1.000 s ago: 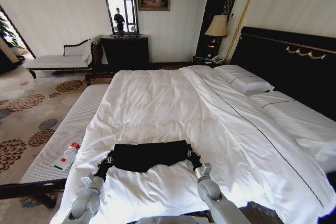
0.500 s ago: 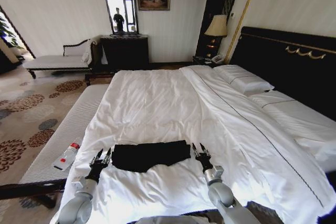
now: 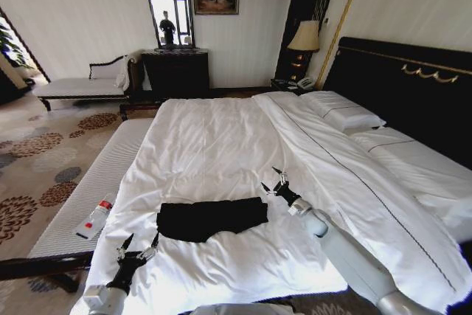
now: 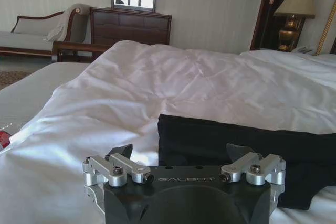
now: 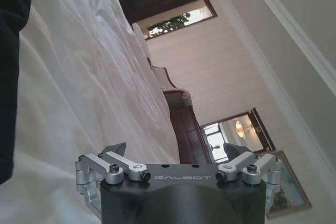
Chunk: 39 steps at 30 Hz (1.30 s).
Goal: Fold the clothes on the bed.
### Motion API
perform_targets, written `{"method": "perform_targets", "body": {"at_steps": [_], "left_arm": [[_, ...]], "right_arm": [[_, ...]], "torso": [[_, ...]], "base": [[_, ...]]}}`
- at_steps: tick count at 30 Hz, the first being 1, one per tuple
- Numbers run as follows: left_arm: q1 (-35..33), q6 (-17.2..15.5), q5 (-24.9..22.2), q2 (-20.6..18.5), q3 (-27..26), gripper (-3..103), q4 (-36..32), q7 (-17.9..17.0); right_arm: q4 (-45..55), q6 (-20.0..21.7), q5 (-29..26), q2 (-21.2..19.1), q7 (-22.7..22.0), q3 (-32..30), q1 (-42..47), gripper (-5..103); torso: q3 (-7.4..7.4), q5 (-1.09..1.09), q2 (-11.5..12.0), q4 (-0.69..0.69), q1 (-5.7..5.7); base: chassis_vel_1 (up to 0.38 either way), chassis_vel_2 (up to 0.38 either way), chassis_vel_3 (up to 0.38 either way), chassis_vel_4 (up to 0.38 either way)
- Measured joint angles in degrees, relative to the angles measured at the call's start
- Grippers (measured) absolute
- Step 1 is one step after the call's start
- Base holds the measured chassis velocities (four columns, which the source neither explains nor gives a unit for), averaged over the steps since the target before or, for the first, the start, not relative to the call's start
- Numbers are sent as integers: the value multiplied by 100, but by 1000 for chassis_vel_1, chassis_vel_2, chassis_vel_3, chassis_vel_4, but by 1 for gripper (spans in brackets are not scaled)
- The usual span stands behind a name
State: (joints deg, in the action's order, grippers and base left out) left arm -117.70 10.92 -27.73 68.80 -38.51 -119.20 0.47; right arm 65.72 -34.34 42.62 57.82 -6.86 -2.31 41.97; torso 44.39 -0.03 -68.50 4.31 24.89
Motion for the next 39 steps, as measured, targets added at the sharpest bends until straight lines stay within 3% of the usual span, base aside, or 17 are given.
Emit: {"method": "perform_targets", "body": {"at_steps": [3, 4, 6, 17, 20, 30, 39], "left_arm": [[-153, 4, -48, 71, 30, 100, -188, -12], [-223, 12, -72, 131, 31, 100, -318, -19], [-276, 16, -96, 231, 19, 100, -428, -23], [-258, 1, -268, 196, -38, 100, -441, -80], [-168, -71, -392, 162, -52, 100, -534, -152], [-83, -162, -607, 193, -124, 100, -576, -188], [-47, -231, -715, 195, -146, 100, -570, -186]], "right_arm": [[-229, -124, 335, 158, -27, 186, -249, 100], [-315, -165, 461, 263, -31, 280, -325, 100], [-392, -244, 691, 419, -36, 368, -356, 100], [-330, -466, 627, 467, -67, 510, 50, 100], [-162, -652, 617, 357, -143, 507, 410, 100], [594, -1038, 777, 59, -229, 413, 1010, 100], [1608, -1113, 869, -473, -209, 759, 1543, 100]], "torso": [[0, -1, 0, -1, 0], [1, 7, 0, 0, 0], [0, 2, 0, 6, 1], [-1, 3, 0, 2, 0], [0, 3, 0, 7, 0], [-1, 3, 0, 2, 0], [-1, 3, -1, 4, -1]], "base": [[0, 0, 0, 0], [0, 0, 0, 0], [0, 0, 0, 0], [0, 0, 0, 0], [0, 0, 0, 0], [0, 0, 0, 0], [0, 0, 0, 0]]}}
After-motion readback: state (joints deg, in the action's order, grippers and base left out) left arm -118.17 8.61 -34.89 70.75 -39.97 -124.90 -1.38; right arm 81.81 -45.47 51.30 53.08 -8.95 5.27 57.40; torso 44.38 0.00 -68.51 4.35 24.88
